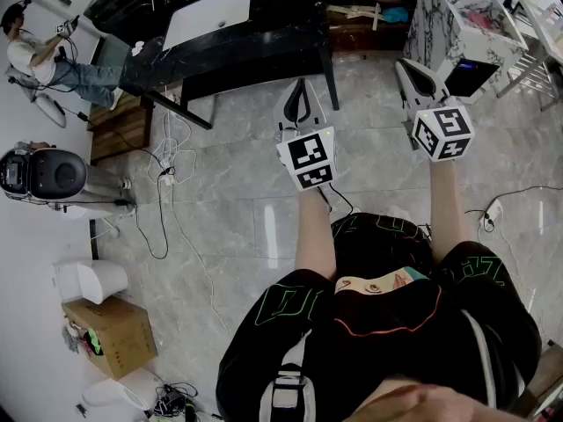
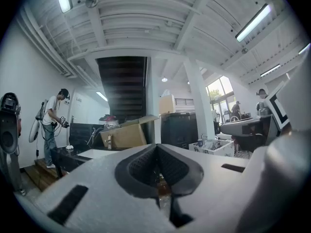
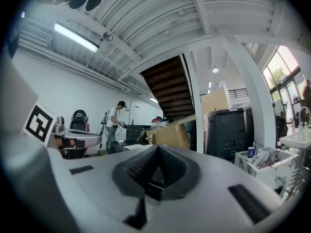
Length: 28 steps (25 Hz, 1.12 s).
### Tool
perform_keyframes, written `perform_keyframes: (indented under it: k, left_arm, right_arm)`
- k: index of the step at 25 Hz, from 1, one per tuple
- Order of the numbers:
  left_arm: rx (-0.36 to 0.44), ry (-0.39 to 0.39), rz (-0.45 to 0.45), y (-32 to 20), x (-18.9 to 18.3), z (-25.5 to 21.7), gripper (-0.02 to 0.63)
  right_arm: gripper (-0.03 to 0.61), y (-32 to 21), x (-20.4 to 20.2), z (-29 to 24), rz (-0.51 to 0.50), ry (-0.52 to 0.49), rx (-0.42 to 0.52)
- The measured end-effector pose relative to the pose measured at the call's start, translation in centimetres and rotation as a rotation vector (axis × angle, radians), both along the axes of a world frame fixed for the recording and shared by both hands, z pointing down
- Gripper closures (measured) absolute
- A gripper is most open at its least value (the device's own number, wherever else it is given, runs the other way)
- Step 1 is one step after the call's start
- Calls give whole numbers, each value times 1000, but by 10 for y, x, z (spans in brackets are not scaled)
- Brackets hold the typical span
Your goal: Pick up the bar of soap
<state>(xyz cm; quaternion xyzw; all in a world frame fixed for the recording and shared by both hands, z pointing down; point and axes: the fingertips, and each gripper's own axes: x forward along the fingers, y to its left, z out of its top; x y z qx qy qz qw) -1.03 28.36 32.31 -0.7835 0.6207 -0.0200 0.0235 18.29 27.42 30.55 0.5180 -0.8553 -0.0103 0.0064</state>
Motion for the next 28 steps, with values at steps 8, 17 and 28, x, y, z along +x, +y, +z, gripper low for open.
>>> perform_keyframes:
  k: [8,17,28]
  left_arm:
    - [14,23,-5,-1,-1,0,606]
    - [28,49,6,-7,5,-4,606]
    - [44,64,2,-22,2,-13,606]
  right_arm:
    - [574,2,-5,2,-16,61,6]
    - [573,-4,1,-4,13,76,12]
    - [572,-15,1,-13,1,62,19]
